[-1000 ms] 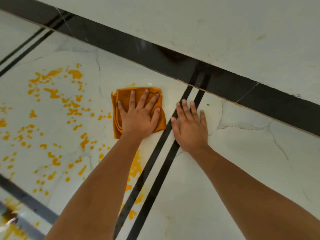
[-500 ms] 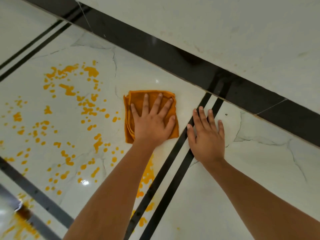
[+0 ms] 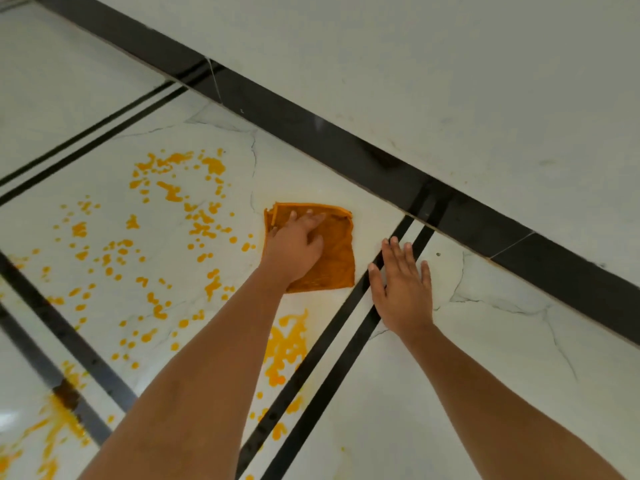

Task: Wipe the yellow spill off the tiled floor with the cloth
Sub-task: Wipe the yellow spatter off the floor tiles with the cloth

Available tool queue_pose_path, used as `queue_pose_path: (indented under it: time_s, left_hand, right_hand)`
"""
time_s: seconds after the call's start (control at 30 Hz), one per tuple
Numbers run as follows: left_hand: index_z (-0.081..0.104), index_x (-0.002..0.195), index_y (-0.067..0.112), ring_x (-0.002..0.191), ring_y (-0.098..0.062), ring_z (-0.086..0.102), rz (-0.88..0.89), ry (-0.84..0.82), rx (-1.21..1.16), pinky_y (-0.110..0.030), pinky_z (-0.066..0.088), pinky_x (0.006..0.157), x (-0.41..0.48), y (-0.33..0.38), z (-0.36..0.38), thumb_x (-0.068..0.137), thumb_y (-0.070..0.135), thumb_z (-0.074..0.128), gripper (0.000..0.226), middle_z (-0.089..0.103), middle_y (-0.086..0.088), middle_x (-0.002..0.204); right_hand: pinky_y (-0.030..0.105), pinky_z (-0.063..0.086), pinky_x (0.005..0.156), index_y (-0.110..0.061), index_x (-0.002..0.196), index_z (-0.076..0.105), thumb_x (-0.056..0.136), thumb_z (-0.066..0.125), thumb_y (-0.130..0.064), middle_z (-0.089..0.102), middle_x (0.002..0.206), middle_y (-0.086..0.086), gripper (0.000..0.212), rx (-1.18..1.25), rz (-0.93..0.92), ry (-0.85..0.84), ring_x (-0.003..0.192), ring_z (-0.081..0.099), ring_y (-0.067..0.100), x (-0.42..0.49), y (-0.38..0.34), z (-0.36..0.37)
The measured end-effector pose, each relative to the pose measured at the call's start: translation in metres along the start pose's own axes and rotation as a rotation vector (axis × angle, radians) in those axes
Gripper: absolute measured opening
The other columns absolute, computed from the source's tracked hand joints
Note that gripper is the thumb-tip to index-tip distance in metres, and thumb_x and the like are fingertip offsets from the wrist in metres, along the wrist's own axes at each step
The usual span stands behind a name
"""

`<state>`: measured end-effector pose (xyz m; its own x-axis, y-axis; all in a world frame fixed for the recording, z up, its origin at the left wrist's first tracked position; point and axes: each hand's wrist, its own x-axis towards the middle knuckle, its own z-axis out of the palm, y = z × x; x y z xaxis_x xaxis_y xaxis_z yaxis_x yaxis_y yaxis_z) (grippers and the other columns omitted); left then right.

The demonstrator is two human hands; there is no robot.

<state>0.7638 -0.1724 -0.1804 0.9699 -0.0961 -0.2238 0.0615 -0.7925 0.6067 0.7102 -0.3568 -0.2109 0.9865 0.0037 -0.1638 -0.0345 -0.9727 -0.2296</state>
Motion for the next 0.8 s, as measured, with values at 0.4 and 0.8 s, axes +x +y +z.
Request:
queue_pose_path:
  time_s: [0.4,0.8]
  left_hand:
    - [0.007,0.149,0.02,0.144,-0.015,-0.003,-0.274,0.123,0.373,-0.039,0.0,0.114,-0.059,-0.048,-0.021,0.1,0.037,0.019,0.054,0.006,0.002,0.158]
    - [-0.019,0.141,0.027,0.134,-0.007,-0.024,-0.307,0.098,0.344,-0.038,-0.01,0.113,-0.16,-0.067,0.021,0.078,0.053,-0.017,0.068,-0.014,0.006,0.155]
  right_hand:
    - [0.058,-0.008,0.11,-0.043,0.146,-0.006,0.086,0.014,-0.072,-0.016,0.156,0.007,0.07,-0.014,-0.242,-0.128,0.141,-0.019,0.035,0.066,-0.104,0.022]
    - [0.061,0.007,0.11,-0.052,0.142,-0.004,0.085,0.004,-0.072,-0.001,0.158,0.001,0.061,-0.236,-0.559,-0.07,0.144,-0.002,0.033,-0.003,-0.056,0.028]
